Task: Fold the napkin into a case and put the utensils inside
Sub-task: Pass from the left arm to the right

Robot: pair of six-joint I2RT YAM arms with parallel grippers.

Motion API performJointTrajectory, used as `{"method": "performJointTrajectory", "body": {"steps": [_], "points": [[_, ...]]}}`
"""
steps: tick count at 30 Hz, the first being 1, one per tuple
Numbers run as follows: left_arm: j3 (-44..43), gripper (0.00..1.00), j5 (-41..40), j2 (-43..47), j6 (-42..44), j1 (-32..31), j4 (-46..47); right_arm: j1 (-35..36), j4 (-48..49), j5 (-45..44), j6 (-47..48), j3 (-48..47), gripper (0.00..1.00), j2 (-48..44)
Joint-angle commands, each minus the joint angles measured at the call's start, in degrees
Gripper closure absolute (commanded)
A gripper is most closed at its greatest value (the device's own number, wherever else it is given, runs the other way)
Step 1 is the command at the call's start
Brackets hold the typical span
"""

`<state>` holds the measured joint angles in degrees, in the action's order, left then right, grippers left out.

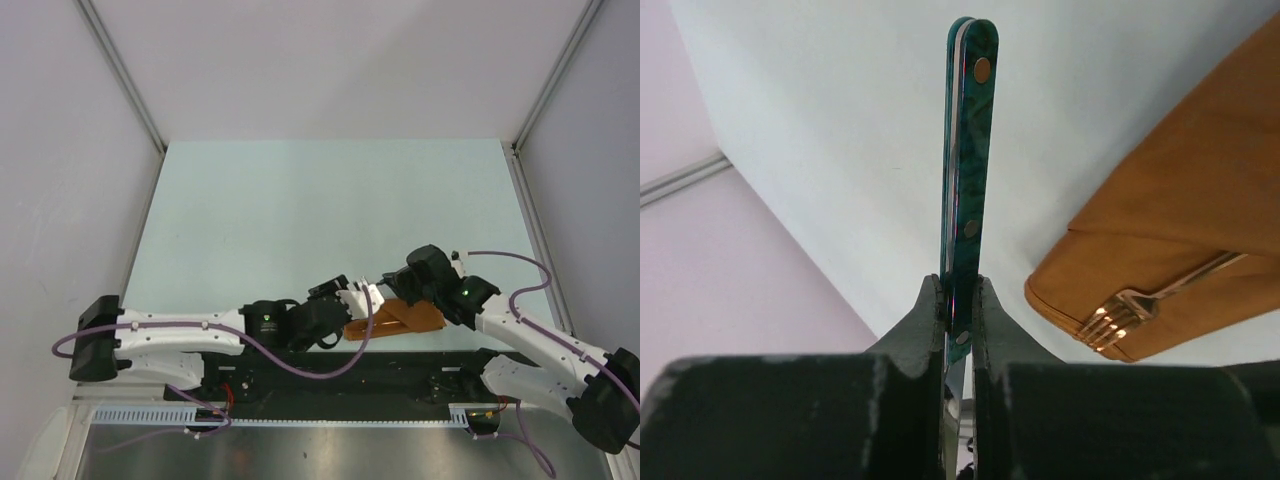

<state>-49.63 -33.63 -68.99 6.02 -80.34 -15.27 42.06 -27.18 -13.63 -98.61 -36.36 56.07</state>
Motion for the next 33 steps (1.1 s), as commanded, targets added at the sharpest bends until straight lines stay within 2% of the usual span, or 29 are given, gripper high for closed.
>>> {"method": "performJointTrajectory", "body": {"steps": [1,4,8,16,20,28,33], "points": [[-2.1,0.50,-18.2,-5.9,16.1,-4.2,10.9,-1.5,-5.9,2.6,3.6,-3.2,1.00,-1.8],[-3.1,0.51,-16.7,-9.1,21.6,-5.8,13.4,-2.4,-6.2,3.8,3.9,-3.6,1.00,-1.4],[-3.9,0.49,-12.5,-9.4,23.5,-6.9,13.1,-3.1,-7.4,3.8,4.7,-4.9,1.00,-1.6],[-7.8,0.43,-6.3,-7.1,14.1,-7.4,5.3,-5.1,-9.5,2.9,6.8,-5.7,1.00,-2.2],[-10.7,0.41,-2.4,-9.6,9.5,-7.4,1.3,-5.1,-9.5,3.2,6.7,-5.9,1.00,-1.8],[-10.7,0.41,-1.5,-14.2,10.8,-6.9,-0.6,-5.1,-10.6,4.2,5.4,-7.1,1.00,-1.8],[-9.8,0.40,-7.8,-16.7,13.9,-6.8,2.2,-5.0,-11.6,4.1,5.6,-8.3,1.00,-1.4]]}}
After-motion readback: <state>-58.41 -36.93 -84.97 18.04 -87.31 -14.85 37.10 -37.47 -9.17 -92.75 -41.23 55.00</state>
